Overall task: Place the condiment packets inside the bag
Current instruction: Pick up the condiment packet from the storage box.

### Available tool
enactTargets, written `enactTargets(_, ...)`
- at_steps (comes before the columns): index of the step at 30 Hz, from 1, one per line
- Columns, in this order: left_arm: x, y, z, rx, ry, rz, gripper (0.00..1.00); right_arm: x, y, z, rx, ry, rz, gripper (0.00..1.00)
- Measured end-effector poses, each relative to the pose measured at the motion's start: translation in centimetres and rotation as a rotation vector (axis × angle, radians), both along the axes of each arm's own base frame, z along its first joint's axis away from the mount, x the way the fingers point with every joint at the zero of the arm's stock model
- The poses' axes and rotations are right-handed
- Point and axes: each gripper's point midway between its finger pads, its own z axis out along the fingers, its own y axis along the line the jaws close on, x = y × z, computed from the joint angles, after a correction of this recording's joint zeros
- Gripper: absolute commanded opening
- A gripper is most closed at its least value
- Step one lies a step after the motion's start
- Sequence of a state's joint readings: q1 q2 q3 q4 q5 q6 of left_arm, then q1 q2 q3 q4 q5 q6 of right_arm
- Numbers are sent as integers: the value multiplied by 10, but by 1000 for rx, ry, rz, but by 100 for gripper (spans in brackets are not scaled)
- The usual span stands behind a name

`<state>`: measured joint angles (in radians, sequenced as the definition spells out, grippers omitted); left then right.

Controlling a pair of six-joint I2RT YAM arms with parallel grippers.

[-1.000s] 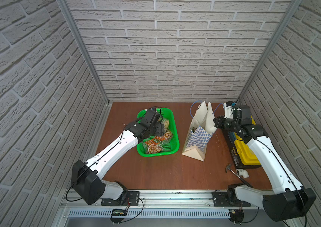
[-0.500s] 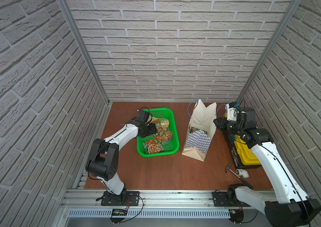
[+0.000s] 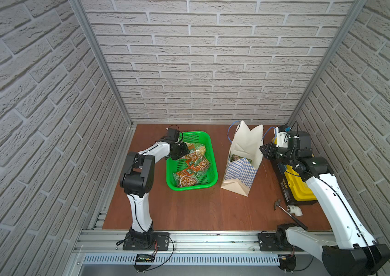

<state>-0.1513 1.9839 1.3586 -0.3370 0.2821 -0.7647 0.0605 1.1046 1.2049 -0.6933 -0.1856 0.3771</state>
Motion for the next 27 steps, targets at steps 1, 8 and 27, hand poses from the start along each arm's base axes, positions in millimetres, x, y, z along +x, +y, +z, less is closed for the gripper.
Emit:
enactTargets(1,3,-1,0,-1,-2,-1,56,0,0,0,0,0,0,31)
enactTargets(8,16,-10,-5,-41,-13,-10,40,0,0,0,0,0,-1,31)
enactTargets(27,-12,-32,81,-121,-191,-49,0,-2,0,2,0,-6,-1,29)
